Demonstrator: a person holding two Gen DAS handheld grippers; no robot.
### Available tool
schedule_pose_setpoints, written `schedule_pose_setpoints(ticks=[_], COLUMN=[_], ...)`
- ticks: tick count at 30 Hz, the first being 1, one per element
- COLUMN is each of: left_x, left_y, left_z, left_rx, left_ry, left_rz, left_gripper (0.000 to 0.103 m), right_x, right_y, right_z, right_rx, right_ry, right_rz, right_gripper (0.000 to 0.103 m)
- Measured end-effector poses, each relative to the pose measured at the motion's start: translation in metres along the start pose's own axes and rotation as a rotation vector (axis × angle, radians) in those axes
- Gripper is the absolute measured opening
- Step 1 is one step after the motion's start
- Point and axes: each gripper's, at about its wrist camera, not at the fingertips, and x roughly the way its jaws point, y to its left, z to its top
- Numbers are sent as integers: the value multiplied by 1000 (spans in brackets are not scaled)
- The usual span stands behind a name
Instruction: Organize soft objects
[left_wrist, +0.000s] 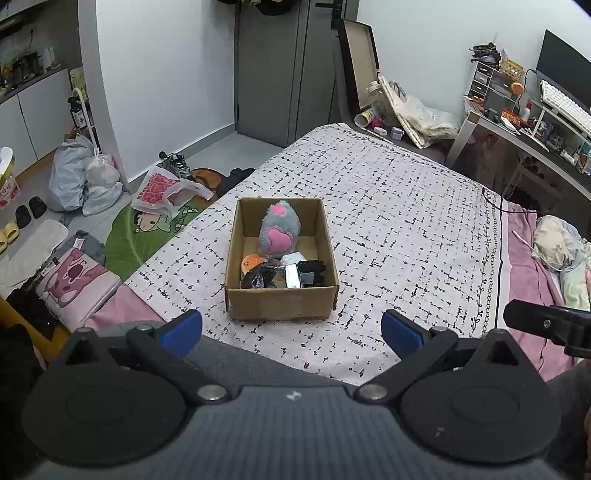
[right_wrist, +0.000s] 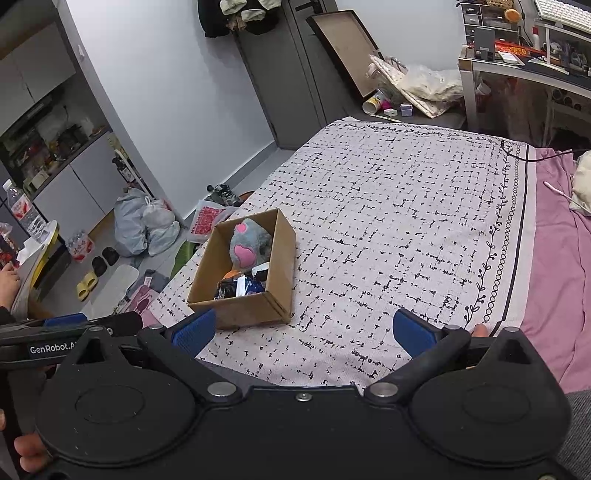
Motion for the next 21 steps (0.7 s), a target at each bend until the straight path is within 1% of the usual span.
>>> schedule_pose_setpoints(ticks=[21], left_x=[-3], left_y=[-1], left_z=[4], left_rx=[11], left_ry=[-3], left_rz=[-11], left_gripper=[102], right_x=[0], right_y=[0], right_z=[-1], right_rx=[7], right_ry=[3], right_rz=[-3], right_gripper=[103])
